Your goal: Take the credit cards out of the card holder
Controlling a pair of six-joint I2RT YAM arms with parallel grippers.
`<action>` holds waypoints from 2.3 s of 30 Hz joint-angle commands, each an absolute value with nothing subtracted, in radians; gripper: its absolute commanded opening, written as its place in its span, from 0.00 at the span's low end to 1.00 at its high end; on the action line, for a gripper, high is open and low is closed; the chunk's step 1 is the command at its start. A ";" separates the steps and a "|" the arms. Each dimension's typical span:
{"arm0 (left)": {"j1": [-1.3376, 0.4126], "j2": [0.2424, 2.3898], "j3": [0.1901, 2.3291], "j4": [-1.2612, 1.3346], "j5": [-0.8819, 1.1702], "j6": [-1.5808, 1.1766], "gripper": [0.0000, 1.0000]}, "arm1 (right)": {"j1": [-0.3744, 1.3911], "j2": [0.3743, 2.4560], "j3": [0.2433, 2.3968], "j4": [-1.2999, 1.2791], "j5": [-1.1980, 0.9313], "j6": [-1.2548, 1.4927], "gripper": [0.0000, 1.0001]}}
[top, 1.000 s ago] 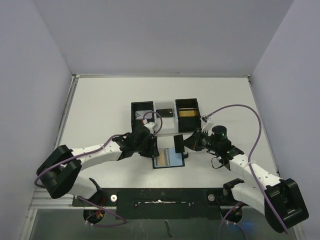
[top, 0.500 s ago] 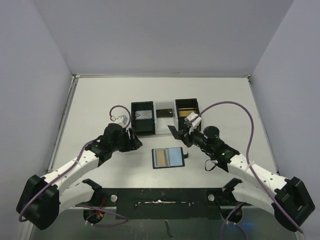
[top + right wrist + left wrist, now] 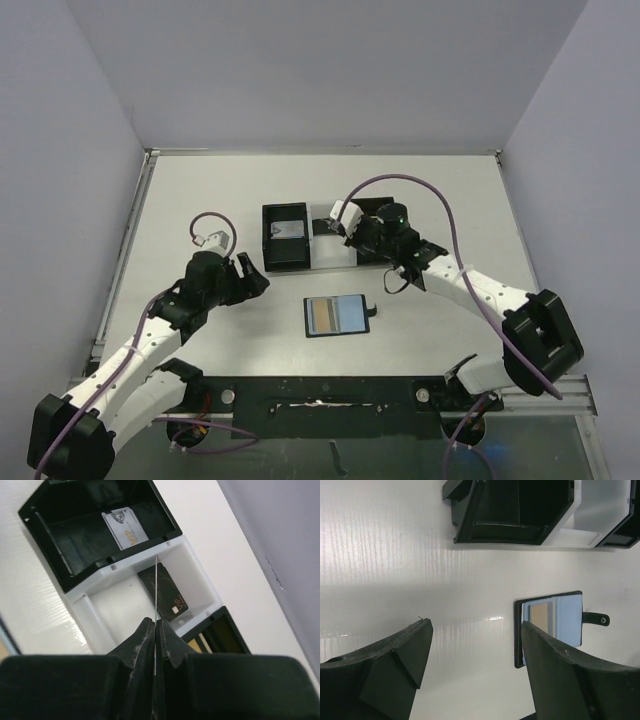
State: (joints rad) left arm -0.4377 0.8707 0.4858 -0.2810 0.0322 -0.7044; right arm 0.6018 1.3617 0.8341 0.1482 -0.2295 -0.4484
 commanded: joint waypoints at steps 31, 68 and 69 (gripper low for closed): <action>-0.410 0.833 0.500 -0.312 0.064 -0.707 0.72 | 0.550 1.946 1.394 -0.100 -0.145 -0.954 0.00; -0.408 0.848 0.480 -0.281 0.091 -0.721 0.72 | 0.557 1.965 1.414 -0.128 -0.167 -0.903 0.52; -0.408 0.852 0.480 -0.280 0.097 -0.722 0.72 | 0.555 1.959 1.413 -0.126 -0.171 -0.892 0.52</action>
